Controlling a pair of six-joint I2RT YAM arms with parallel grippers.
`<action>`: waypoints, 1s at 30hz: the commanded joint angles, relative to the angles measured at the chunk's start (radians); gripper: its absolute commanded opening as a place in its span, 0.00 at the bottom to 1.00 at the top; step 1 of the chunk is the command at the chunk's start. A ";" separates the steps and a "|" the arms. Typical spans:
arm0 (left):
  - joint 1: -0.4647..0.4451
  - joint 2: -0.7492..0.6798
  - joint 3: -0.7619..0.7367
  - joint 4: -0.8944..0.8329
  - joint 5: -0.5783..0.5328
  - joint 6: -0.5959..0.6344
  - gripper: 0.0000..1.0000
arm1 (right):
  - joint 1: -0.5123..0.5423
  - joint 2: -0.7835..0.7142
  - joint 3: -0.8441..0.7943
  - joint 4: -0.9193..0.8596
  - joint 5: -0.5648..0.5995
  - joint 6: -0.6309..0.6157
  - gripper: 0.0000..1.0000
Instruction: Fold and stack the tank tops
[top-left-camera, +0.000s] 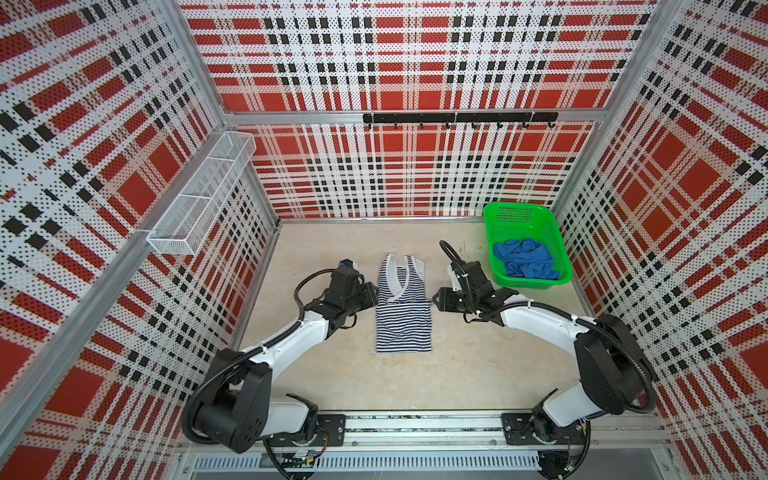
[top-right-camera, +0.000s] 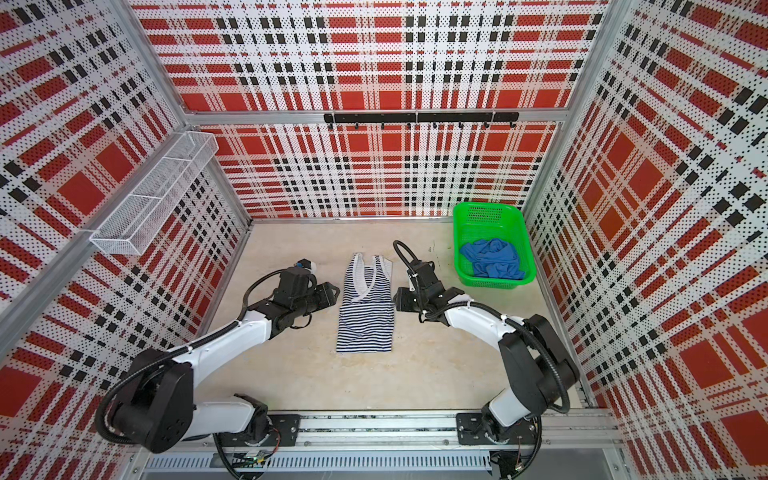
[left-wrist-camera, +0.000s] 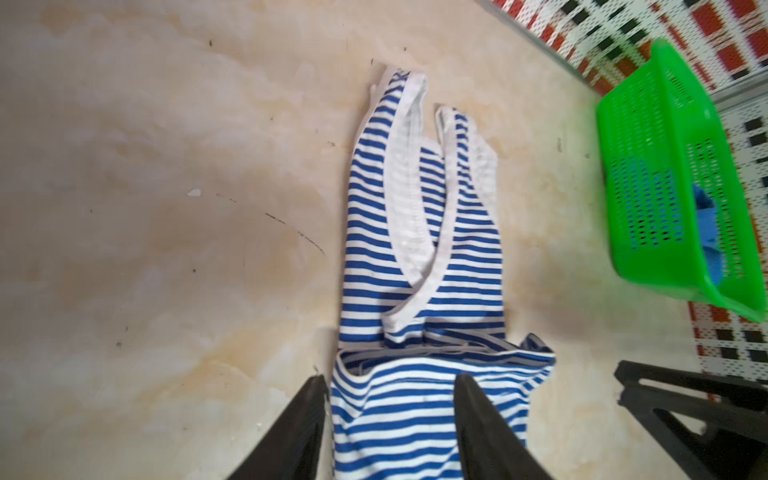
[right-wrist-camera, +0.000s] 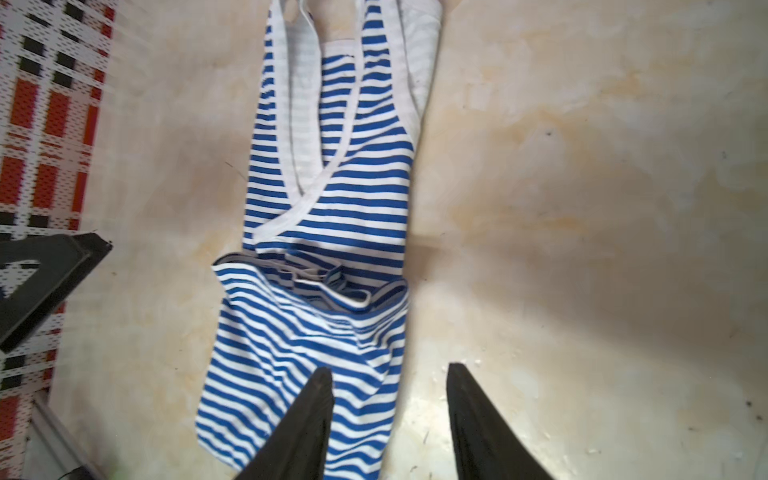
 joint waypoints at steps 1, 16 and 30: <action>0.014 0.061 -0.016 0.065 0.054 0.055 0.52 | -0.025 0.064 0.017 0.070 -0.047 -0.003 0.42; -0.009 0.232 -0.033 0.220 0.118 0.006 0.42 | -0.026 0.228 0.053 0.194 -0.188 0.013 0.46; -0.017 0.160 -0.022 0.202 0.110 0.003 0.00 | -0.026 0.152 0.050 0.184 -0.190 0.014 0.00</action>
